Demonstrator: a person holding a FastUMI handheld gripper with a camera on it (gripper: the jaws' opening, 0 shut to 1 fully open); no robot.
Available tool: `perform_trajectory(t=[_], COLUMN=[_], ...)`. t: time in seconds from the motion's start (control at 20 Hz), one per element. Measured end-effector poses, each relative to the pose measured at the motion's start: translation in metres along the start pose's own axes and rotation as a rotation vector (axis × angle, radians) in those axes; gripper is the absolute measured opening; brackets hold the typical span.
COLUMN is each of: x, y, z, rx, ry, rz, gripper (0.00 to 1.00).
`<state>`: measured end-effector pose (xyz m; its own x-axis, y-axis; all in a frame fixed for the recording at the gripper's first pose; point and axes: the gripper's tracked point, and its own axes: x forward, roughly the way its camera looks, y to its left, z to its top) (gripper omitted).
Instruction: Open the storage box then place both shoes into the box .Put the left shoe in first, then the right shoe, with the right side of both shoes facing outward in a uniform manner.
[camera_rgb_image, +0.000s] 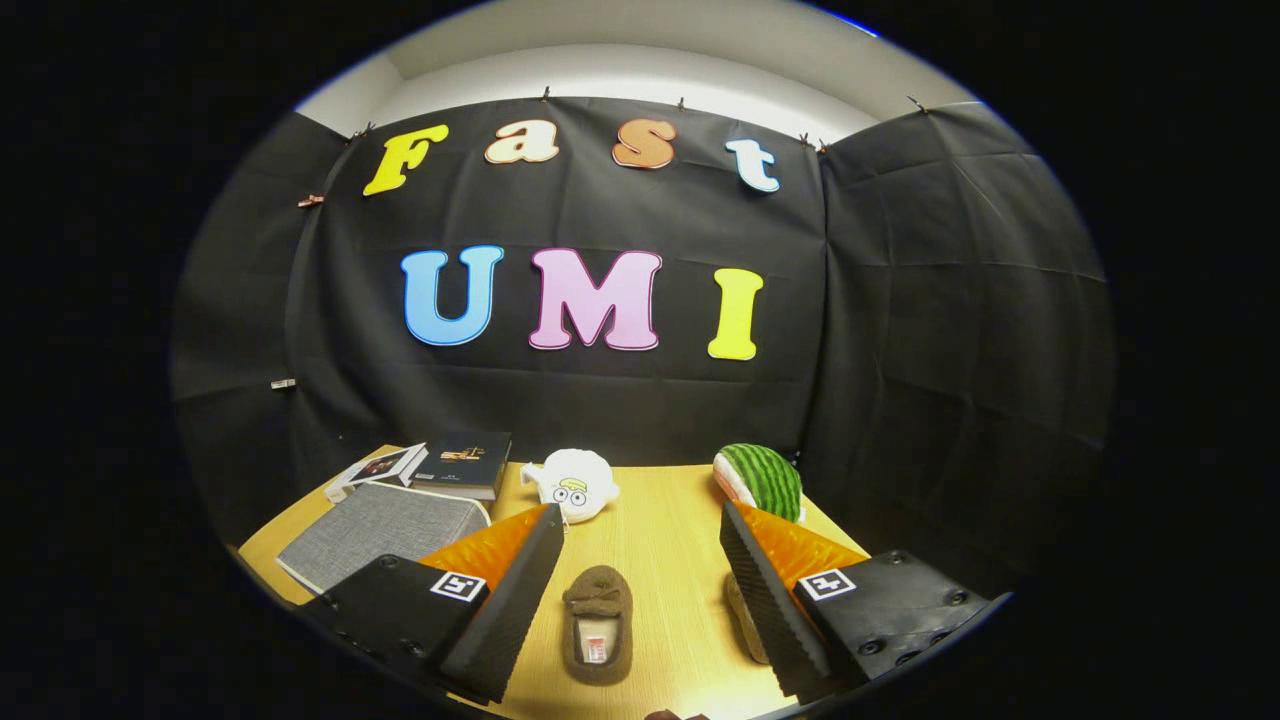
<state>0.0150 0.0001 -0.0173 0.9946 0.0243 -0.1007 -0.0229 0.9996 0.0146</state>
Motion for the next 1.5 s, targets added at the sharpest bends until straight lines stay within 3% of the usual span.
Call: perform_trajectory(t=[0.25,0.9,1.2,1.5], x=[0.023,0.045,0.017,-0.015], y=[0.0,0.062,0.12,0.157], z=[-0.004,-0.077,-0.123,-0.163], rx=[0.028,0.21,0.351,0.553], ry=[0.063,0.438,0.681,0.921], rz=[0.057,0.444,0.673,0.799], gripper=[0.97,0.98,0.98,0.98])
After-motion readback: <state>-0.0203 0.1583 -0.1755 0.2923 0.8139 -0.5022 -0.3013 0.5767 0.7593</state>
